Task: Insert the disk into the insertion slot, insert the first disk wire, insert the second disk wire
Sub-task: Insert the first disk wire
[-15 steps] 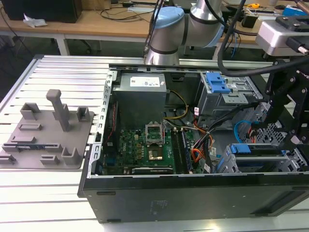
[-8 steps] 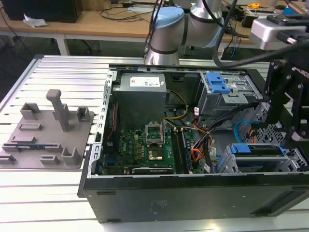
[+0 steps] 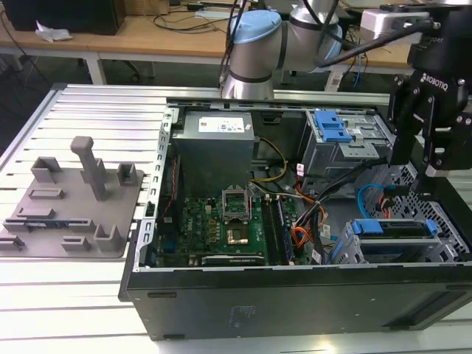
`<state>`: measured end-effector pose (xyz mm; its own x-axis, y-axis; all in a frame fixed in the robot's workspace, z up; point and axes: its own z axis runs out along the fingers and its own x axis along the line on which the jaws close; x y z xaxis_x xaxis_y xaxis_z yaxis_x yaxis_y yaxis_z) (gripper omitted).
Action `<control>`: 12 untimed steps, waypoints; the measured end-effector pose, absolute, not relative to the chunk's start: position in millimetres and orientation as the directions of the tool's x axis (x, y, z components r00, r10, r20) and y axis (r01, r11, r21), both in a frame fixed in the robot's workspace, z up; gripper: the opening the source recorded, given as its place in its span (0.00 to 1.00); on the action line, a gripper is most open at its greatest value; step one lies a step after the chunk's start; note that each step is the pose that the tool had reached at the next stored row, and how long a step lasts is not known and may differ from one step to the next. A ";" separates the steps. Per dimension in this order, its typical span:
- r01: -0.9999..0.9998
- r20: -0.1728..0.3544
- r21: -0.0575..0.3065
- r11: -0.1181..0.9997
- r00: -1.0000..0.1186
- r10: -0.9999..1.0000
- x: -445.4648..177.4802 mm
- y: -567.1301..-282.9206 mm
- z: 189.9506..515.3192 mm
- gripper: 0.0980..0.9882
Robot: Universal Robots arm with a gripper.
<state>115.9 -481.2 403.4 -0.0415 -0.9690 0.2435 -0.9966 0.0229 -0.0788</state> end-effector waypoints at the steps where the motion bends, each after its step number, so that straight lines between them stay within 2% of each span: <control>1: -0.997 0.262 -0.079 0.021 -0.041 -0.964 116.1 -479.1 403.5 0.59; 3: -0.997 0.319 -0.080 0.017 -0.041 -0.947 116.3 -473.5 403.5 0.59; 5: -0.997 0.352 -0.080 0.014 -0.041 -0.935 116.7 -469.0 403.2 0.59; 12: -0.995 0.355 -0.080 0.054 -0.079 -0.932 125.1 -467.2 390.0 0.59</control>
<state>125.1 -467.2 390.0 -0.0791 -0.9315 0.3550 -0.9953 0.0540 -0.0801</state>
